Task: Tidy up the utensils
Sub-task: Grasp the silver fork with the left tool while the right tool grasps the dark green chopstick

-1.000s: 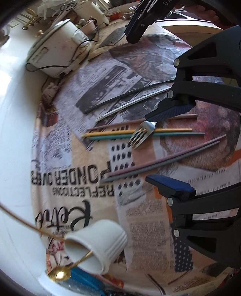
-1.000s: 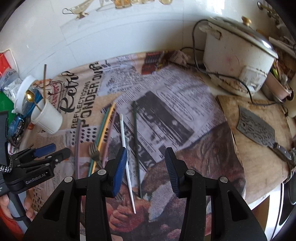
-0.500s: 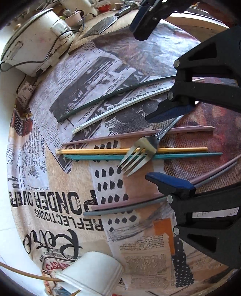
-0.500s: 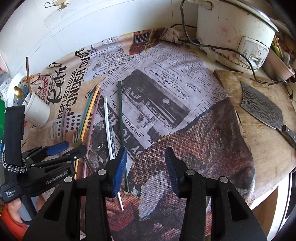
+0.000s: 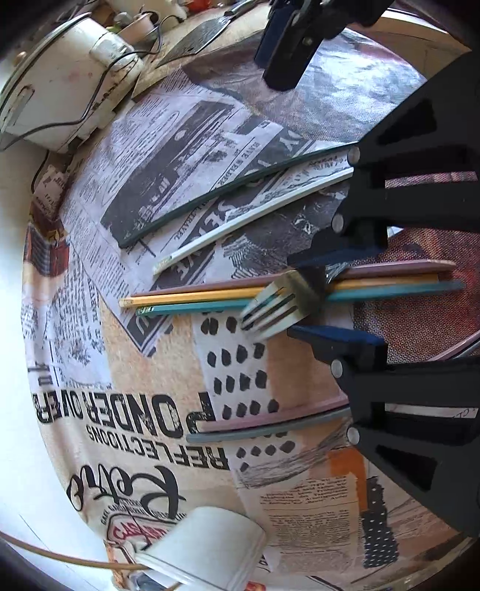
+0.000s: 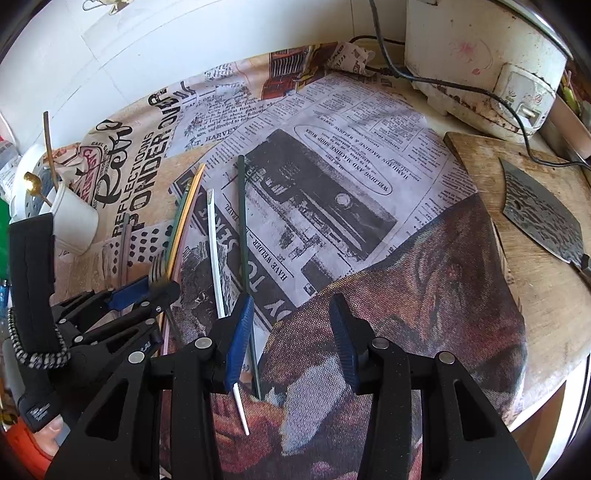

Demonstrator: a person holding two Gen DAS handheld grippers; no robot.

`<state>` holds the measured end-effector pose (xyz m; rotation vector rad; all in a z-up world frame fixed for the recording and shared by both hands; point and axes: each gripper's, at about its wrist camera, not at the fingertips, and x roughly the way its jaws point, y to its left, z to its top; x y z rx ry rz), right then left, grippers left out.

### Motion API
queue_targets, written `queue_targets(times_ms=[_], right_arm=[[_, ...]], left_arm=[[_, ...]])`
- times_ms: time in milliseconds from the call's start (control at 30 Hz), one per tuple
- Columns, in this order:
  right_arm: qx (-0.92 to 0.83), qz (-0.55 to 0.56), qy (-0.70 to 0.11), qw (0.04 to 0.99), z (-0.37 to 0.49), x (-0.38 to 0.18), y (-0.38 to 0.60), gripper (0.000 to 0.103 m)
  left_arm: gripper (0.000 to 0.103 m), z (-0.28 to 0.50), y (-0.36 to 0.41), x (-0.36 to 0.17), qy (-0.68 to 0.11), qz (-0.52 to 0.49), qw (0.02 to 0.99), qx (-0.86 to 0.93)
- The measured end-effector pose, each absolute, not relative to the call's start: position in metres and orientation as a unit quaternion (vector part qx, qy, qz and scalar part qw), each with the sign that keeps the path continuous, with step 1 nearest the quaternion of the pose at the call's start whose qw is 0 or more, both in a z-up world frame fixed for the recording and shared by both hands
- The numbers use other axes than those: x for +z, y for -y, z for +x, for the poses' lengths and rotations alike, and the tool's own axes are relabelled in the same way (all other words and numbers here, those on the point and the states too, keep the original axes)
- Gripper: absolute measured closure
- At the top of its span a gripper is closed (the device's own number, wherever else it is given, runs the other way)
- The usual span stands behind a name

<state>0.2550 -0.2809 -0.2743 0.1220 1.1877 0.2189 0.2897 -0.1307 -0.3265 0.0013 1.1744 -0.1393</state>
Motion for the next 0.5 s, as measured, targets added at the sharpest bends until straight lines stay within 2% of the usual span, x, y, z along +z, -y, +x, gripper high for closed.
queue_targets(times_ms=[500], right_arm=[[0.147, 0.023, -0.576, 0.803, 0.3, -0.299, 0.24, 0.064]], left_arm=[[0.079, 0.293, 0.091, -0.294, -0.532, -0.063, 0.84, -0.08]])
